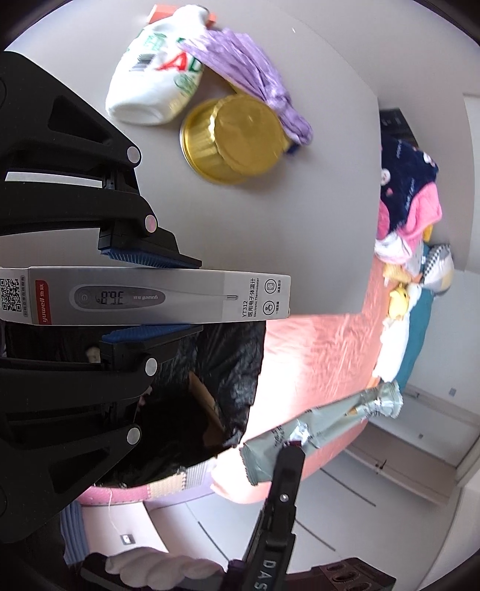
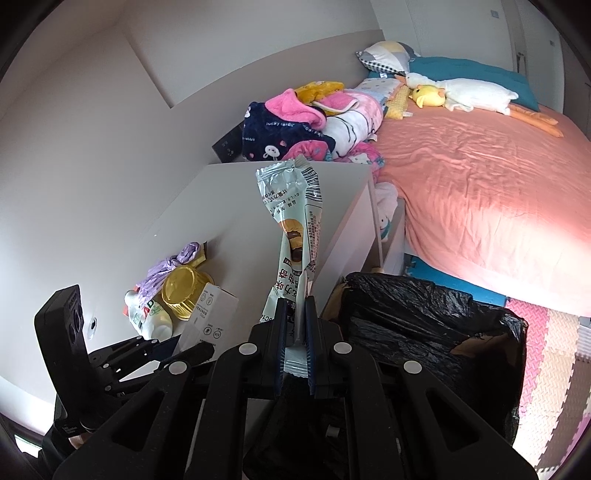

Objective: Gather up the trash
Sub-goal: 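Carry both items over the black trash bag and open both grippers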

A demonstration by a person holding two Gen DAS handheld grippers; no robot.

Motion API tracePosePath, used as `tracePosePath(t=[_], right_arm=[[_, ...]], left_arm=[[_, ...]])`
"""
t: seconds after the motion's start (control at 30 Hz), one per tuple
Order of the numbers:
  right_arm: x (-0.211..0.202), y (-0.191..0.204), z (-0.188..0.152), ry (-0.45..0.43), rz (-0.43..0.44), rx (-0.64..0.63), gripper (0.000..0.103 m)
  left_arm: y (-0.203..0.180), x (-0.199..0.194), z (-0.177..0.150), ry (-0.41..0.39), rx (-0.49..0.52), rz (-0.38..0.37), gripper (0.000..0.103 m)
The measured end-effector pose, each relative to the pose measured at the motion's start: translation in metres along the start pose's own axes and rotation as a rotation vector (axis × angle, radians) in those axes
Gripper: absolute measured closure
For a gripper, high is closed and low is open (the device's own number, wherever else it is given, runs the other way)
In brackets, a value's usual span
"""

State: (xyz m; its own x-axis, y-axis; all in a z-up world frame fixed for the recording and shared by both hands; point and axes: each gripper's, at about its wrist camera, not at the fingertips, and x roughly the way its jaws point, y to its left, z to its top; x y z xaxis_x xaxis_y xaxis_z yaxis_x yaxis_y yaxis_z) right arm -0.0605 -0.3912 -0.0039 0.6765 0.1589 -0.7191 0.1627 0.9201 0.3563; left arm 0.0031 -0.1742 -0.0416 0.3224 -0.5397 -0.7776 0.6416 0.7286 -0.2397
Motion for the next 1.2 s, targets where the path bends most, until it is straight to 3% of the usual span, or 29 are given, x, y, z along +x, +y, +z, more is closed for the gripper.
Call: tracePosePath(t=[0.73,0.87,0.9,0.93,0.97,1.0,1.03,1.2], right_arm=[[-0.046,-0.044,-0.016,-0.058,-0.072,0.074,0.093],[-0.054,-0.052,-0.022,-0.054,-0.065,0.090,0.092],[-0.056,-0.055,-0.023,-0.048,-0.057,0.097,0.089],[-0.059,-0.058,-0.025,-0.049,-0.069,0.108,0.077],[-0.062,-0.060,-0.026,-0.058,-0.079,0.112,0.069],[-0.066,-0.062,-0.028,-0.076,-0.105,0.116,0.057],[-0.070,-0.065,-0.030,-0.090,-0.132,0.123,0.051],[-0.075,-0.076,-0.035,-0.104,-0.147,0.156,0.051]], left_arm=[[-0.065,0.019,0.022,0.032,0.148,-0.147,0.076],[-0.072,0.026,0.022,0.082,0.160,-0.220,0.074],[-0.073,0.029,0.022,0.107,0.160,-0.244,0.061],[-0.073,0.031,0.022,0.114,0.158,-0.246,0.028],[-0.074,0.031,0.021,0.107,0.161,-0.247,0.014],[-0.075,0.029,0.021,0.094,0.167,-0.254,0.008],[-0.076,0.028,0.020,0.089,0.172,-0.255,0.008],[-0.076,0.031,0.019,0.099,0.160,-0.232,0.008]])
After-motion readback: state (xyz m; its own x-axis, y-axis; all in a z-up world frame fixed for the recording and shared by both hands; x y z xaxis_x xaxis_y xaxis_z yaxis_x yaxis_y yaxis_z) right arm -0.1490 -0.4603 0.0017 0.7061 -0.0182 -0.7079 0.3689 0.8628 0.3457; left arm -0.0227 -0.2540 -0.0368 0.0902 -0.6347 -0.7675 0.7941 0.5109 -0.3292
